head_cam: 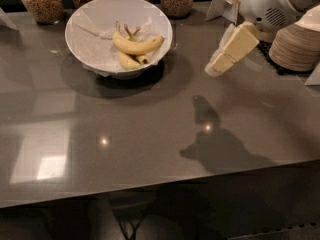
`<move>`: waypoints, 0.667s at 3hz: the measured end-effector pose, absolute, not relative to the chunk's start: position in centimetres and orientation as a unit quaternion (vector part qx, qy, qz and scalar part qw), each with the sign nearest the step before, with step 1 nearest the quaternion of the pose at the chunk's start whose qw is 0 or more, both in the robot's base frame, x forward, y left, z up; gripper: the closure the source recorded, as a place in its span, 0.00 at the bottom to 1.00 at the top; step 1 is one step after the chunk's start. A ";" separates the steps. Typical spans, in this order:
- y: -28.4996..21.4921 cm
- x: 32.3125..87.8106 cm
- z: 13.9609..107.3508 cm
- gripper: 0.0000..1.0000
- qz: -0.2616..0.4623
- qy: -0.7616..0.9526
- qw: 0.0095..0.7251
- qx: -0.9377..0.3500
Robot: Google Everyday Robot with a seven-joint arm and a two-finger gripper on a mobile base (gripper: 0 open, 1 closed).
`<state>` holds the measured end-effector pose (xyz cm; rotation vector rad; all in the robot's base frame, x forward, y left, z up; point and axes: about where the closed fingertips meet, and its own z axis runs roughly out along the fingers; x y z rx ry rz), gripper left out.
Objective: Pick banana from white bowl
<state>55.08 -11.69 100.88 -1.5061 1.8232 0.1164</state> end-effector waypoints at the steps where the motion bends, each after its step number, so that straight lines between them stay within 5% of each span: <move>1: -8.7 58.6 100.4 0.00 0.061 0.708 0.381 -0.591; 2: -5.5 62.0 99.5 0.00 0.066 0.705 0.372 -0.601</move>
Offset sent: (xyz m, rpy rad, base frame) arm 0.1118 0.1015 -0.0243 0.0021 0.0393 0.0696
